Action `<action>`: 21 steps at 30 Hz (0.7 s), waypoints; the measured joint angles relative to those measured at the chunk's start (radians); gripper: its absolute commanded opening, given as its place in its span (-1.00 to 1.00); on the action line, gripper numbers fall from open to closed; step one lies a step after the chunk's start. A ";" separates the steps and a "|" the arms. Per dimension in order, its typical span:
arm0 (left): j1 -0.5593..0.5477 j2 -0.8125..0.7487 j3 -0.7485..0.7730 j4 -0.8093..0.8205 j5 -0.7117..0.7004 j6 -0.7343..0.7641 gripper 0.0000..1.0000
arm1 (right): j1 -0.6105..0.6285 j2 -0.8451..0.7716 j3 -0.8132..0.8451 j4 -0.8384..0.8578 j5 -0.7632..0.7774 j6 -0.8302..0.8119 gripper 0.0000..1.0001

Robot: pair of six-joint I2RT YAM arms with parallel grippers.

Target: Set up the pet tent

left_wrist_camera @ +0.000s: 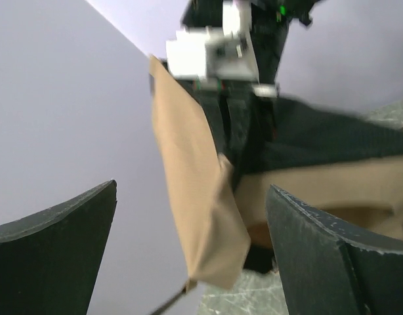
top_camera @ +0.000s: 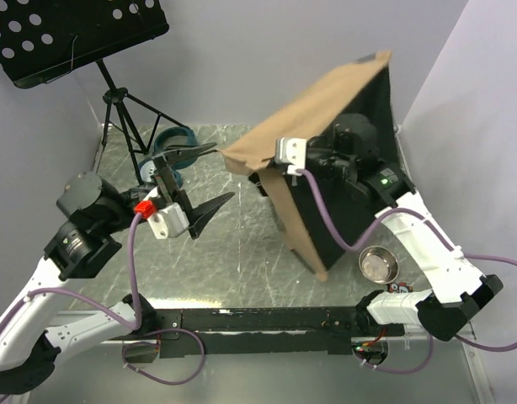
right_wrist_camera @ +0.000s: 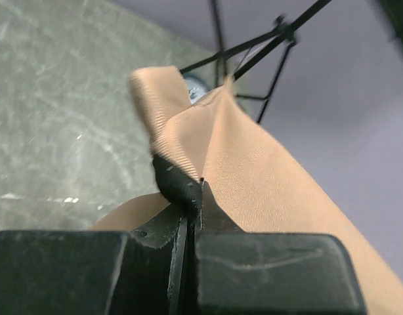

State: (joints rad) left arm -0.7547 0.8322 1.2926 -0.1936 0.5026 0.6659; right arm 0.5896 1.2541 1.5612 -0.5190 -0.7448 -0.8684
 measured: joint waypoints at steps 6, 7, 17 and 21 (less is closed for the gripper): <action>-0.009 0.130 0.165 0.032 0.022 -0.057 0.58 | 0.008 -0.001 -0.214 0.071 0.031 0.004 -1.00; -0.009 0.150 0.197 0.047 0.010 -0.088 0.40 | 0.006 0.000 -0.248 0.090 0.035 0.019 -1.00; -0.115 0.122 0.167 0.221 -0.370 -0.019 -0.70 | -0.061 0.000 -0.298 0.309 0.018 0.413 -1.00; -0.269 0.061 0.000 0.278 -0.439 0.216 -0.78 | -0.073 0.019 -0.278 0.357 0.014 0.616 -1.00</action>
State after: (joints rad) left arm -1.0241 0.8928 1.2930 0.0849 0.0635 0.8814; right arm 0.5163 1.2732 1.2835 -0.1619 -0.7307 -0.2527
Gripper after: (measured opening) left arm 0.137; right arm 0.011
